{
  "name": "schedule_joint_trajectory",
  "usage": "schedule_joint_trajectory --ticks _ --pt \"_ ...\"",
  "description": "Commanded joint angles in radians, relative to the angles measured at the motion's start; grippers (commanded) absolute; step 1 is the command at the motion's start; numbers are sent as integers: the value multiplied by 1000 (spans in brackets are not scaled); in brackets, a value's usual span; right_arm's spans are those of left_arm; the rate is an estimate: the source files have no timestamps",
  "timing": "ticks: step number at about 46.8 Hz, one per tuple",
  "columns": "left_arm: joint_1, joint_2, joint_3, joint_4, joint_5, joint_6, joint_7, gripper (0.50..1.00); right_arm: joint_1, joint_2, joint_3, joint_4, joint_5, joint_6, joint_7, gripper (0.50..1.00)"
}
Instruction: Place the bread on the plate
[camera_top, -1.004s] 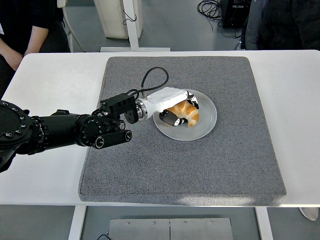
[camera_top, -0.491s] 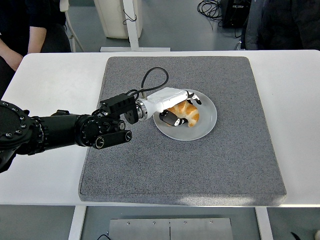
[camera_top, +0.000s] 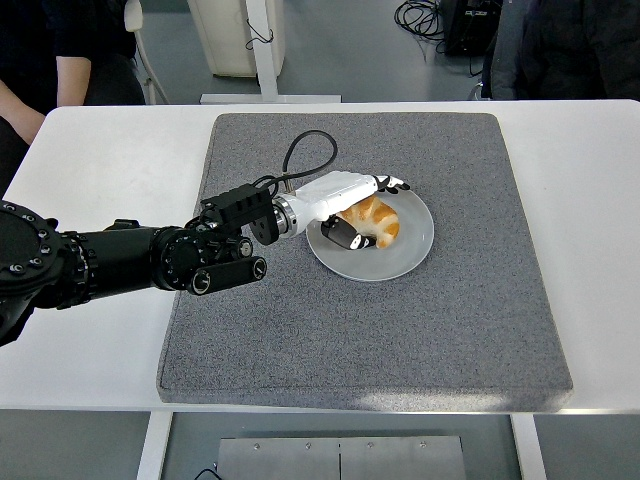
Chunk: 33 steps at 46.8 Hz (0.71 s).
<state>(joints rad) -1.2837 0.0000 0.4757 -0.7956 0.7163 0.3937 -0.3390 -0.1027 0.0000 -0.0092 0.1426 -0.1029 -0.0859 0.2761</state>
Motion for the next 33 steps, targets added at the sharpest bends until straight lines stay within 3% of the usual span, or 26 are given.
schedule_joint_trajectory --ticks 1,12,17,27,33 --pt "1 0 -11 0 -1 -1 0 940 0 0 0 0 0 0 0 1000" --pt "-3 0 -77 -7 -44 -18 1 974 0 0 0 0 0 0 0 1000" --pt "-16 3 -126 -10 -115 -82 3 974 0 0 0 0 0 0 0 1000" --pt "-39 86 -279 -10 -268 -257 11 975 0 0 0 0 0 0 0 1000" --pt "-37 135 -336 -5 -327 -273 6 975 0 0 0 2 0 0 0 1000"
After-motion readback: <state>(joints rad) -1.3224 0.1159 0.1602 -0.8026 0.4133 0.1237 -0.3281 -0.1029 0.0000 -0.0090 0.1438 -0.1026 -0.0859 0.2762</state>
